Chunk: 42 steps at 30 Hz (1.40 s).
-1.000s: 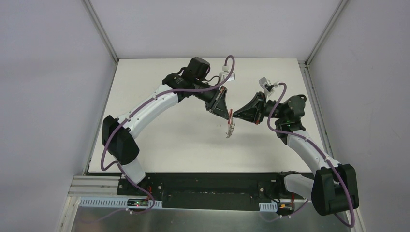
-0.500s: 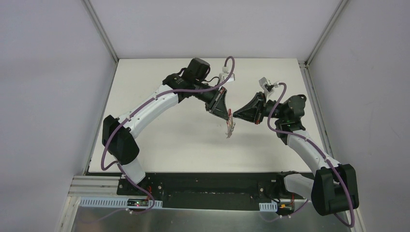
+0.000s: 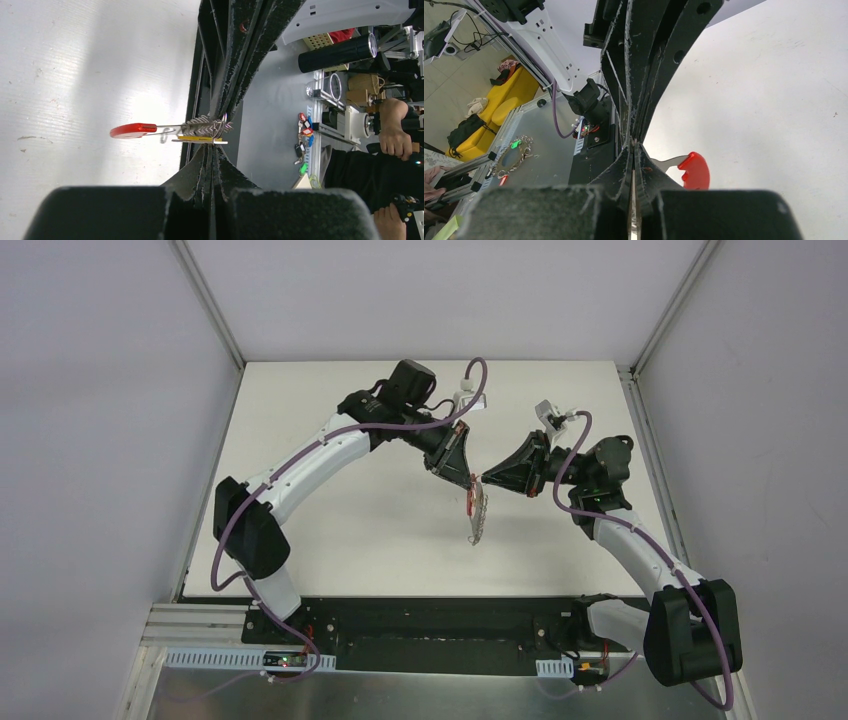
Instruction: Put the keys on the keyring
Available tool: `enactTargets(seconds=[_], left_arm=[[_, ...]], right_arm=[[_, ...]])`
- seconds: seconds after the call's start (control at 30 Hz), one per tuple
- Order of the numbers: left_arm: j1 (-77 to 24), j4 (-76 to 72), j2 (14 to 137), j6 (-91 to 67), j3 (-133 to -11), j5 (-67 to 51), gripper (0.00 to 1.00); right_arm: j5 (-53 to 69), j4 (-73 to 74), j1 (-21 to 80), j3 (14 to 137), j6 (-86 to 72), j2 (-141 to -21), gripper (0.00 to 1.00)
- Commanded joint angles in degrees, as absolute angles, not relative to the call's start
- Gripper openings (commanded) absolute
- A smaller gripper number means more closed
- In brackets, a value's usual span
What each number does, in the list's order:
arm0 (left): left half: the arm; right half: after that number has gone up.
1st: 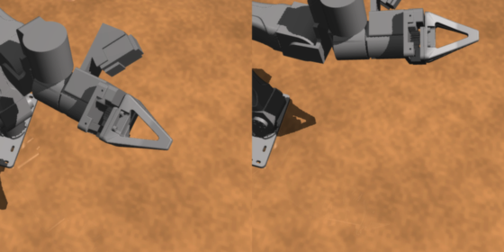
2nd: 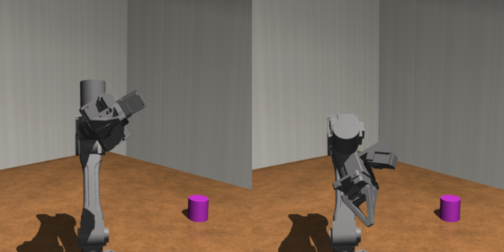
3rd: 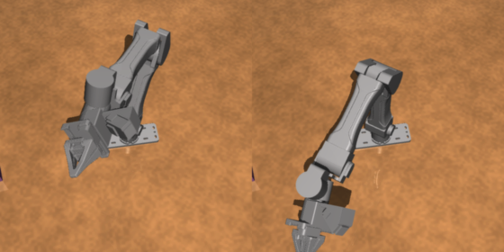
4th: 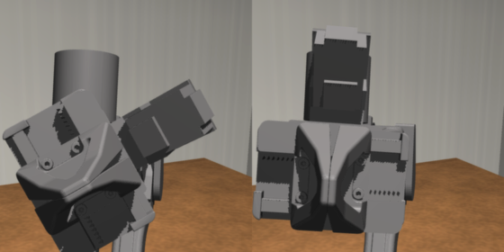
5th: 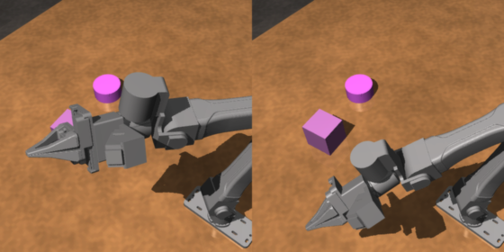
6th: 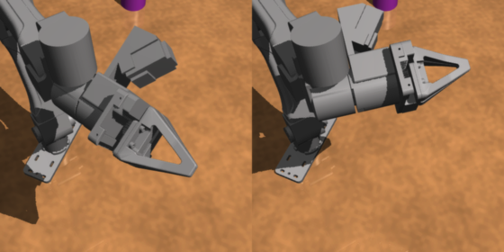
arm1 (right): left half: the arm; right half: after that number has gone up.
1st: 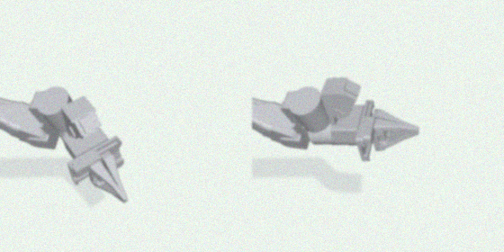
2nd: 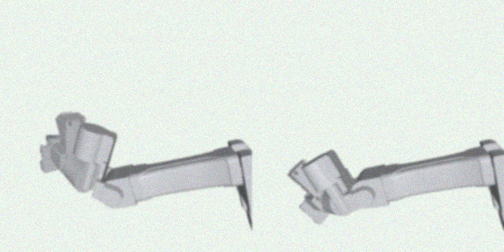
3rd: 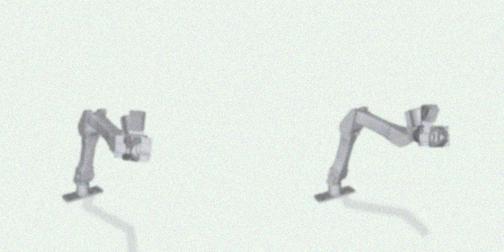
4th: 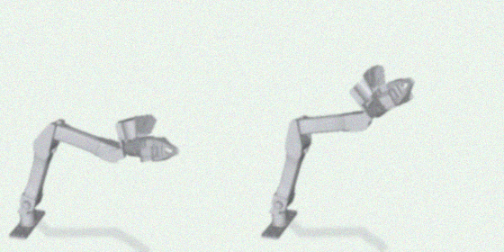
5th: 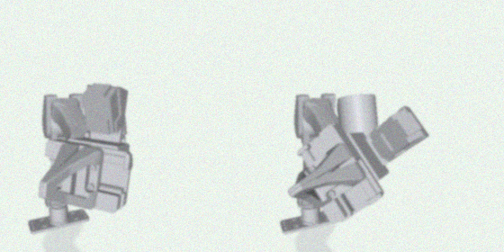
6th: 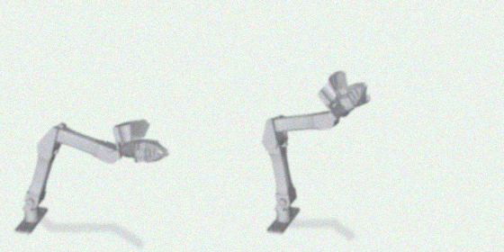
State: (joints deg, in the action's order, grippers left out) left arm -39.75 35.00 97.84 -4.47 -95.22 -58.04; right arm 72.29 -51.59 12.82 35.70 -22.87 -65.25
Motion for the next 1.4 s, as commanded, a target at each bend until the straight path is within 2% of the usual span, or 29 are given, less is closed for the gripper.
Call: enactTargets(seconds=[0.0, 0.83, 1.37], left_arm=[[-39.99, 35.86, 98.7, -3.57, -96.68, -59.19, 0.0], [-40.69, 36.36, 99.78, -3.92, -97.7, -59.02, 0.0], [-40.92, 36.91, 100.98, -4.08, -98.09, -58.55, 0.04]], right_arm=[[72.16, -53.53, 12.32, 35.82, -21.54, -63.8, 0.0], [72.42, -53.53, 12.31, 35.84, -21.45, -63.96, 0.0], [72.42, -53.61, 12.32, 35.86, -21.62, -63.74, 0.0]])
